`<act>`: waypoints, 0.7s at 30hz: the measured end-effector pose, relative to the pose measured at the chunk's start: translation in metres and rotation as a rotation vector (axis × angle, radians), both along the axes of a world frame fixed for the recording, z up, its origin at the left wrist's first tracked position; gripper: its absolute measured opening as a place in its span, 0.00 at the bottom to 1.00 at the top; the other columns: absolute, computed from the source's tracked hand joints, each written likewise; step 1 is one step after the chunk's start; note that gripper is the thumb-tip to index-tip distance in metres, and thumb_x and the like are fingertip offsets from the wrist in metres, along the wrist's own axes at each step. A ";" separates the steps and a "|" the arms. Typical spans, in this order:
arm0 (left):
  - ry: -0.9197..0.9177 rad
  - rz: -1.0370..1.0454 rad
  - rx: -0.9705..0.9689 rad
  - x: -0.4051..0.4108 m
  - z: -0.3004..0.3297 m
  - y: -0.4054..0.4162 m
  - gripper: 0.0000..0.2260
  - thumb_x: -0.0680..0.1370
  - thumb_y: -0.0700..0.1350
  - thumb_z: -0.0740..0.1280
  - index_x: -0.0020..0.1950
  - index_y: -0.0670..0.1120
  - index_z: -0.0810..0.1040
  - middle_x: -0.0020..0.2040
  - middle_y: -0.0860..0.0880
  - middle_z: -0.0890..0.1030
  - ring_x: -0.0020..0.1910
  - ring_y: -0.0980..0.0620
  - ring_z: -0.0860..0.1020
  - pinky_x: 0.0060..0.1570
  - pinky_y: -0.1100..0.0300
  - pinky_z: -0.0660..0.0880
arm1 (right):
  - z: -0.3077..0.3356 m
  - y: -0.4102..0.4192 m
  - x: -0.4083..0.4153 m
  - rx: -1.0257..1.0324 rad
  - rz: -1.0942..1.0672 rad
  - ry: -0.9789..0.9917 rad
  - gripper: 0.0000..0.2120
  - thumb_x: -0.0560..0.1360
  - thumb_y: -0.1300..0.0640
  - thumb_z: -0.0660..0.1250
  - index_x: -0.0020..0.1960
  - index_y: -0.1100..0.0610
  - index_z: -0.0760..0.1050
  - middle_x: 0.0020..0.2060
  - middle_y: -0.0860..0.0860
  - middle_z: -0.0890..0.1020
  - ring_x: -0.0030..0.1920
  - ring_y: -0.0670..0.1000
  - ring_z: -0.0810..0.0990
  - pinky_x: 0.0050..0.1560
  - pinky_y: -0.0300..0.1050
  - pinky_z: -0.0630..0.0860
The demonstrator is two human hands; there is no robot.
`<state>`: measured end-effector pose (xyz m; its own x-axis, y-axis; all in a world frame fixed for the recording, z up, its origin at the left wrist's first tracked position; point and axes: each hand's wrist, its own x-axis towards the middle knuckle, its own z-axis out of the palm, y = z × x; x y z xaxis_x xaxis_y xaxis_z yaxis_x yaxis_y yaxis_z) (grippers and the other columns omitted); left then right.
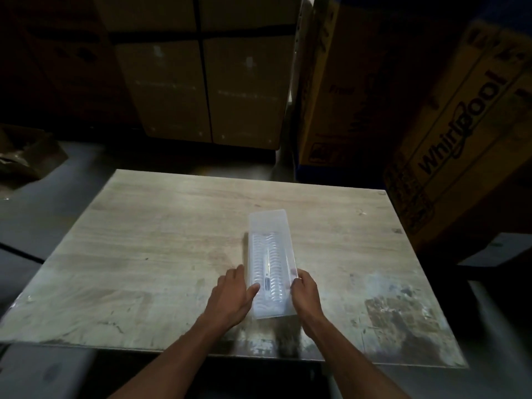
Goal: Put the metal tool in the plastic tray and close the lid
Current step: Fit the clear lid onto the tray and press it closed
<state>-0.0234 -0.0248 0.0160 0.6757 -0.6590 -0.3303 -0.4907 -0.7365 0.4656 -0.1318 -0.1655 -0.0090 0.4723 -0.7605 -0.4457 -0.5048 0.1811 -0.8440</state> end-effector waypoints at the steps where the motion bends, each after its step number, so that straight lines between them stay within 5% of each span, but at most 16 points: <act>1: 0.037 0.011 -0.004 -0.001 -0.003 0.000 0.29 0.82 0.59 0.57 0.78 0.44 0.58 0.76 0.41 0.66 0.73 0.40 0.67 0.71 0.45 0.67 | 0.001 0.000 0.000 0.000 -0.003 0.010 0.17 0.82 0.58 0.54 0.68 0.53 0.72 0.62 0.50 0.77 0.60 0.53 0.78 0.64 0.55 0.77; 5: 0.118 0.017 -0.004 -0.003 -0.018 0.001 0.25 0.79 0.57 0.64 0.72 0.46 0.67 0.67 0.43 0.75 0.65 0.43 0.74 0.65 0.46 0.73 | -0.003 0.000 -0.002 -0.046 0.023 0.052 0.19 0.82 0.60 0.53 0.71 0.55 0.71 0.64 0.51 0.74 0.67 0.55 0.74 0.71 0.57 0.71; 12: 0.097 0.064 -0.049 -0.005 -0.019 -0.006 0.15 0.77 0.51 0.69 0.60 0.44 0.75 0.55 0.44 0.80 0.55 0.43 0.78 0.53 0.51 0.75 | -0.030 -0.008 0.004 -0.147 0.043 0.153 0.19 0.81 0.52 0.58 0.69 0.57 0.74 0.61 0.61 0.76 0.57 0.59 0.80 0.62 0.59 0.78; 15: 0.108 0.115 -0.061 -0.001 -0.020 -0.008 0.18 0.77 0.51 0.70 0.63 0.43 0.77 0.54 0.43 0.82 0.54 0.44 0.80 0.54 0.51 0.76 | -0.046 -0.013 0.005 -0.151 0.126 0.160 0.20 0.80 0.48 0.55 0.65 0.55 0.74 0.60 0.60 0.78 0.57 0.58 0.79 0.61 0.60 0.79; 21: 0.225 0.260 -0.168 0.002 -0.021 -0.007 0.25 0.75 0.48 0.74 0.70 0.44 0.75 0.49 0.46 0.84 0.49 0.45 0.82 0.53 0.54 0.78 | -0.019 -0.020 0.001 -0.069 0.282 0.151 0.16 0.79 0.56 0.54 0.64 0.49 0.73 0.59 0.55 0.80 0.56 0.54 0.81 0.59 0.59 0.81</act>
<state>-0.0217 -0.0319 -0.0051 0.7505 -0.5329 -0.3910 -0.1695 -0.7270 0.6654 -0.1306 -0.1859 -0.0277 0.6008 -0.6400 -0.4790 -0.6476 -0.0383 -0.7610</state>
